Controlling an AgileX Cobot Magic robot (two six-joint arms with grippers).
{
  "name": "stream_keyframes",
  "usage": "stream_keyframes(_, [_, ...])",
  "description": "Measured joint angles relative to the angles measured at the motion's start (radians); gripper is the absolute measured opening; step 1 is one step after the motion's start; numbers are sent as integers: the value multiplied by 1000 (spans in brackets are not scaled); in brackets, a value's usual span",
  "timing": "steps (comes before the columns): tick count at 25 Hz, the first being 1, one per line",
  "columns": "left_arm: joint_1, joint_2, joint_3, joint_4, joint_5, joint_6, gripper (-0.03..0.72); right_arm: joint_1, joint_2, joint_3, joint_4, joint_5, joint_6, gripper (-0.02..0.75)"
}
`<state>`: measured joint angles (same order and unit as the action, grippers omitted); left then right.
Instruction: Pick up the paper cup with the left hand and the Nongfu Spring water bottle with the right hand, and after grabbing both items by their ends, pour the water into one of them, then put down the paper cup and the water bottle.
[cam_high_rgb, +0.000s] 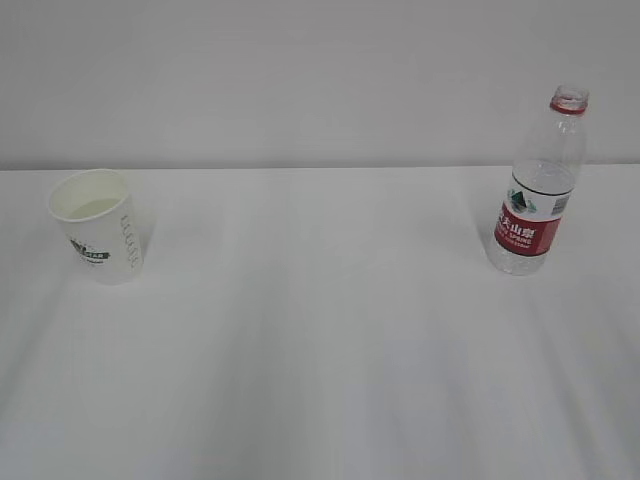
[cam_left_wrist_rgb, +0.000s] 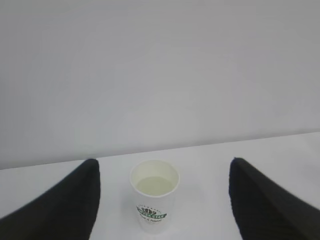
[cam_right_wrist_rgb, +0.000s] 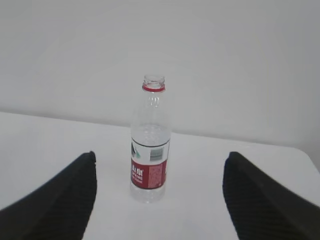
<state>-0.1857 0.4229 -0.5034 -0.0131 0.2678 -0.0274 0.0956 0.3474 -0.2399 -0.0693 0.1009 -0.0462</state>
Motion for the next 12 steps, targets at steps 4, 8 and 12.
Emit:
stream_keyframes(4, [0,-59,-27,13,100,0,587,0,-83,-68,2,205,0,593])
stream_keyframes(8, [0,-108,-76,13,226,0,587,0,-124,-159,9,395,0,593])
stream_keyframes(12, [0,-124,-127,13,389,0,587,0,-130,-250,15,583,0,593])
